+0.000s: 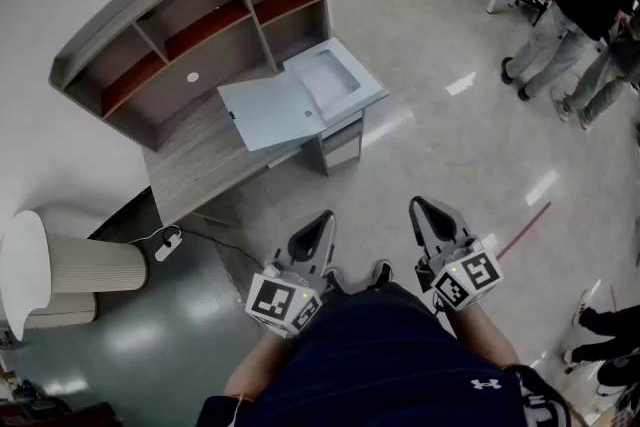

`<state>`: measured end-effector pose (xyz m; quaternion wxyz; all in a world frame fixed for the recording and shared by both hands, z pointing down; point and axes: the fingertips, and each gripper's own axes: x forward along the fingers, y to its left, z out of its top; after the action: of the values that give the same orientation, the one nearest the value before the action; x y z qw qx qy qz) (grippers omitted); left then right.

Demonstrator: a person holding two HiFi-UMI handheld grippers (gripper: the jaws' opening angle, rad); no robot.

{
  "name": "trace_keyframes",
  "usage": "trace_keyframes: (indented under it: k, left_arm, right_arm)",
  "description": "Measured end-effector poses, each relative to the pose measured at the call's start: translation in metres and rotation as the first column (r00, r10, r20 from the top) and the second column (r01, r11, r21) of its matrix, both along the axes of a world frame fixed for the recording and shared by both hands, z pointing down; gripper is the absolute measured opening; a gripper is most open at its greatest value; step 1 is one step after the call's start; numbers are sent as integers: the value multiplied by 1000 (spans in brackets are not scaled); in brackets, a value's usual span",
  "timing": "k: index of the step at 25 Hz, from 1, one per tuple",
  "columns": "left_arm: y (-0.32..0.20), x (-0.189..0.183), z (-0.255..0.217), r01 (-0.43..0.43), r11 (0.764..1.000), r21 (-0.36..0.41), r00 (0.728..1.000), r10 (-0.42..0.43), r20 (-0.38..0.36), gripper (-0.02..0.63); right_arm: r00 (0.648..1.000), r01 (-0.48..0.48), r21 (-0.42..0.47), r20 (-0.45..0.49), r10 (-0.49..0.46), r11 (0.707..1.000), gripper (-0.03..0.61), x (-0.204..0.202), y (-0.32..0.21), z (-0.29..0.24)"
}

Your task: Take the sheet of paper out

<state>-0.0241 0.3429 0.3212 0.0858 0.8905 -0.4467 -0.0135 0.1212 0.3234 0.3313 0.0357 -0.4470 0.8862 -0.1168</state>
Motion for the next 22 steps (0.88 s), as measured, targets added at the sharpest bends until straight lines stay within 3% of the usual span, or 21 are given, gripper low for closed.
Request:
trace_keyframes:
  k: [15,22]
  left_arm:
    - [-9,20,2,36,999,-12,999,-36,9,14]
    - [-15,39,8,75,997,-36,997,-75,16,14]
  right_arm:
    - [999,24,-1,32,-24,1000,12,22,-10,3]
    - [999,52,-13,-13,-53,999,13,42,-18,13]
